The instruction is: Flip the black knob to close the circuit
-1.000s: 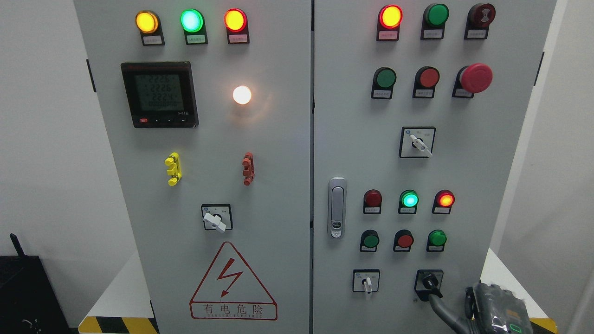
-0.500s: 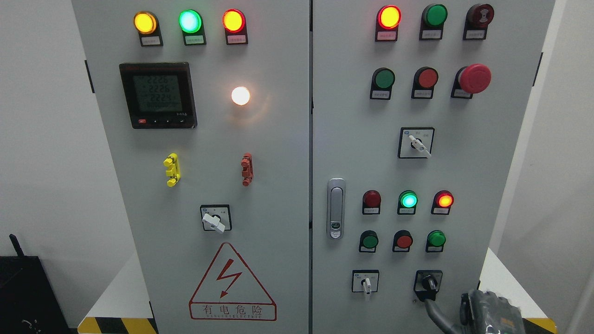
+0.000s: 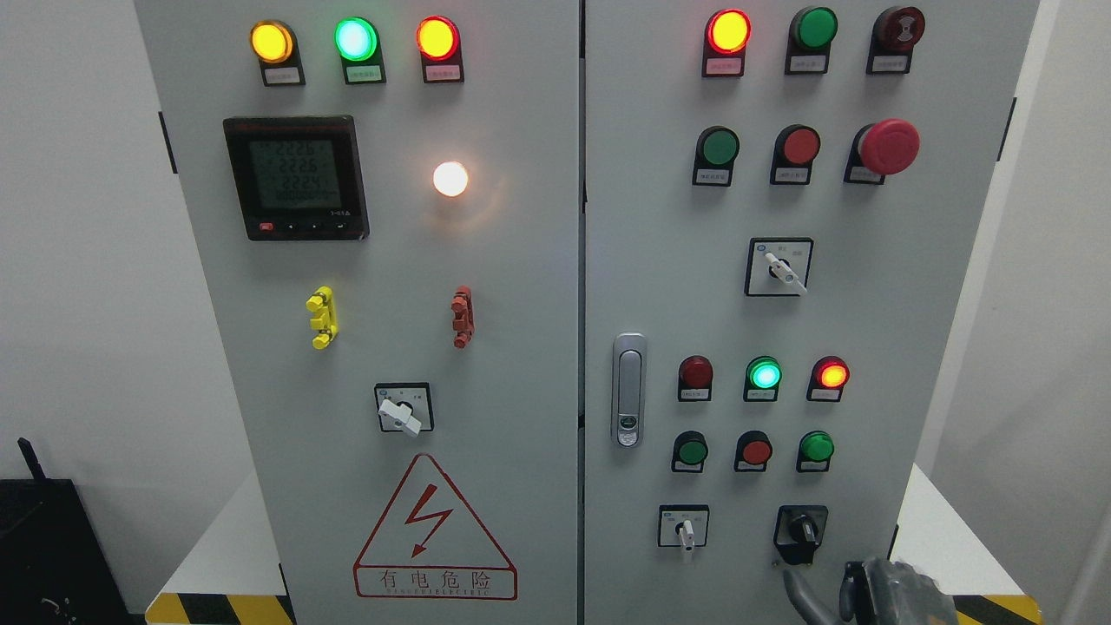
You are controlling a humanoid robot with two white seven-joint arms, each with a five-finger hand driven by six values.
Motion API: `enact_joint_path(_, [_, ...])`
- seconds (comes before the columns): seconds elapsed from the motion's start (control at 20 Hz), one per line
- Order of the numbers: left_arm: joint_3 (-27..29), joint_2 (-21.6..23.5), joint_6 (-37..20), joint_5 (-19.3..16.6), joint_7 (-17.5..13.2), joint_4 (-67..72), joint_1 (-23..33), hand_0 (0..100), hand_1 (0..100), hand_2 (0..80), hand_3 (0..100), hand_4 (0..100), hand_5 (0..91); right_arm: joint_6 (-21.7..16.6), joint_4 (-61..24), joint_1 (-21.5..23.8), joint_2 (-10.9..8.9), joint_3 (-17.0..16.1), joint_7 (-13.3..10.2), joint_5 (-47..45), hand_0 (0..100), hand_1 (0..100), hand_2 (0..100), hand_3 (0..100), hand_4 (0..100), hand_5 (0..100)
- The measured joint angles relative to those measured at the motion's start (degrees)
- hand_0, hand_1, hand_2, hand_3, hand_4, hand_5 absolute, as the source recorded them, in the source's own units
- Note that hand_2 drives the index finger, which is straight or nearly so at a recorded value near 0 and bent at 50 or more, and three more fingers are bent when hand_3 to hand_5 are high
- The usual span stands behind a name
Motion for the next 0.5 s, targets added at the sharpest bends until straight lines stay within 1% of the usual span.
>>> enact_joint_path(0.1, [0.00, 0.00, 0.00, 0.00, 0.00, 0.00, 0.00, 12, 56, 0.0, 0, 0, 0.0, -0.79, -2.24, 2.28, 0.03, -0.99, 2.34, -8.74, 0, 8, 26, 45, 36, 23])
enact_joint_path(0.15, [0.00, 0.00, 0.00, 0.00, 0.00, 0.00, 0.00, 12, 56, 0.0, 0, 0, 0.0, -1.49, -3.42, 4.05, 0.05, -1.65, 4.67, -14.02, 0, 7, 13, 29, 24, 10])
enact_joint_path(0.2, [0.00, 0.00, 0.00, 0.00, 0.00, 0.00, 0.00, 12, 56, 0.0, 0, 0, 0.0, -2.13, -4.66, 5.59, 0.07, -2.35, 6.86, -18.76, 0, 6, 7, 22, 18, 2])
enact_joint_path(0.25, [0.00, 0.00, 0.00, 0.00, 0.00, 0.00, -0.01, 12, 56, 0.0, 0, 0, 0.0, -2.67, -5.91, 7.33, 0.09, -3.12, 8.99, -23.77, 0, 5, 1, 14, 9, 0])
enact_joint_path(0.3, [0.00, 0.00, 0.00, -0.01, 0.00, 0.00, -0.01, 12, 56, 0.0, 0, 0, 0.0, -3.09, -7.26, 9.26, 0.11, -4.04, 11.21, -28.57, 0, 4, 0, 7, 4, 0])
enact_joint_path(0.4, [0.00, 0.00, 0.00, -0.01, 0.00, 0.00, -0.01, 12, 56, 0.0, 0, 0, 0.0, -4.20, -9.52, 12.42, 0.12, -5.71, 14.00, -36.83, 0, 2, 0, 3, 0, 0])
enact_joint_path(0.45, [0.00, 0.00, 0.00, -0.01, 0.00, 0.00, -0.02, 12, 56, 0.0, 0, 0, 0.0, -5.36, -10.43, 13.79, 0.13, -6.44, 14.90, -40.74, 0, 2, 0, 1, 0, 0])
enact_joint_path(0.5, [0.00, 0.00, 0.00, -0.01, 0.00, 0.00, -0.02, 12, 56, 0.0, 0, 0, 0.0, -6.36, -11.31, 15.22, 0.14, -7.13, 15.32, -44.39, 0, 1, 0, 1, 0, 0])
